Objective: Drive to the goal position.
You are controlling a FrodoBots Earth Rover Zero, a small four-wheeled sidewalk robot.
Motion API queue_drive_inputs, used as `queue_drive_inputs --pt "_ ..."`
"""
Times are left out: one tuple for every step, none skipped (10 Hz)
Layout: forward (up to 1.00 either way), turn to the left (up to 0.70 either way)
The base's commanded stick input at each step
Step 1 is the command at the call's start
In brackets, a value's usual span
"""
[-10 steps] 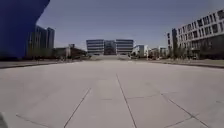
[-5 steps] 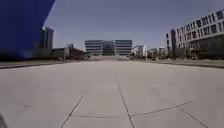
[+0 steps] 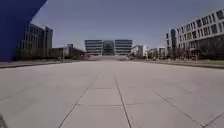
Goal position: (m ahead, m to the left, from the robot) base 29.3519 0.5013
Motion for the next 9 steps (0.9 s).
queue_drive_inputs --pt "1.0 0.0" --pt "1.0 0.0" --pt "1.0 0.0" --pt "1.0 0.0" --pt "0.6 0.0" --pt "0.04 0.0" --pt "0.0 0.0" --pt "0.0 0.0" --pt "1.0 0.0"
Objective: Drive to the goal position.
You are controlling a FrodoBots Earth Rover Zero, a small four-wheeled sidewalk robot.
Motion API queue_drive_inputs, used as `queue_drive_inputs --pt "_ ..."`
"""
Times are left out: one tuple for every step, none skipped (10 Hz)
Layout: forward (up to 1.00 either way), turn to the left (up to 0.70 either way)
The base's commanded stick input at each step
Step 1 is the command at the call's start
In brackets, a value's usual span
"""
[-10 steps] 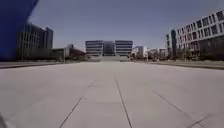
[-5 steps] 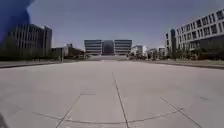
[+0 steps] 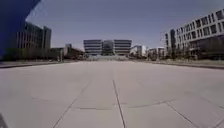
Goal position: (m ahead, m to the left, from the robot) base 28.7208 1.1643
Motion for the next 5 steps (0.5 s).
queue_drive_inputs --pt "1.0 0.0" --pt "1.0 0.0" --pt "1.0 0.0" --pt "1.0 0.0" --pt "1.0 0.0"
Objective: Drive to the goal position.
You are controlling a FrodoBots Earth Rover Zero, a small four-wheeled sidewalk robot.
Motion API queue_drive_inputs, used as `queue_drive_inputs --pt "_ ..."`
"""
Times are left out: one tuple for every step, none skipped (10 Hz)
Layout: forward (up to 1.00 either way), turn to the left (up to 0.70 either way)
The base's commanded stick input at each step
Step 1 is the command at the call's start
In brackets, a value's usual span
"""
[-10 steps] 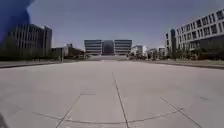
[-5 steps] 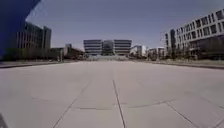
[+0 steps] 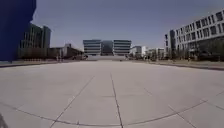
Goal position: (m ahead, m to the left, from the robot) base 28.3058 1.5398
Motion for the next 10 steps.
queue_drive_inputs --pt "1.0 0.03" --pt "1.0 0.07" --pt "1.0 0.33" --pt "1.0 0.0" --pt "1.0 0.0" --pt "1.0 0.0" --pt "1.0 0.0" --pt "1.0 0.0" --pt "1.0 0.0" --pt "1.0 0.0"
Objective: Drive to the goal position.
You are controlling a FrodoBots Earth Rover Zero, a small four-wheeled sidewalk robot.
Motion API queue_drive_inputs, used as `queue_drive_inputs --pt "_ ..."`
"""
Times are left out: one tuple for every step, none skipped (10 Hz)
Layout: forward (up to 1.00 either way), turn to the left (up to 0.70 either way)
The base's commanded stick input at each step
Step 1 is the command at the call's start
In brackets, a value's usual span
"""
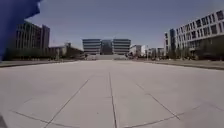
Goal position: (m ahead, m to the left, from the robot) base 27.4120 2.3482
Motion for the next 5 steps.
queue_drive_inputs --pt "1.0 0.0" --pt "1.0 0.0" --pt "1.0 0.0" --pt "1.0 0.0" --pt "1.0 0.0"
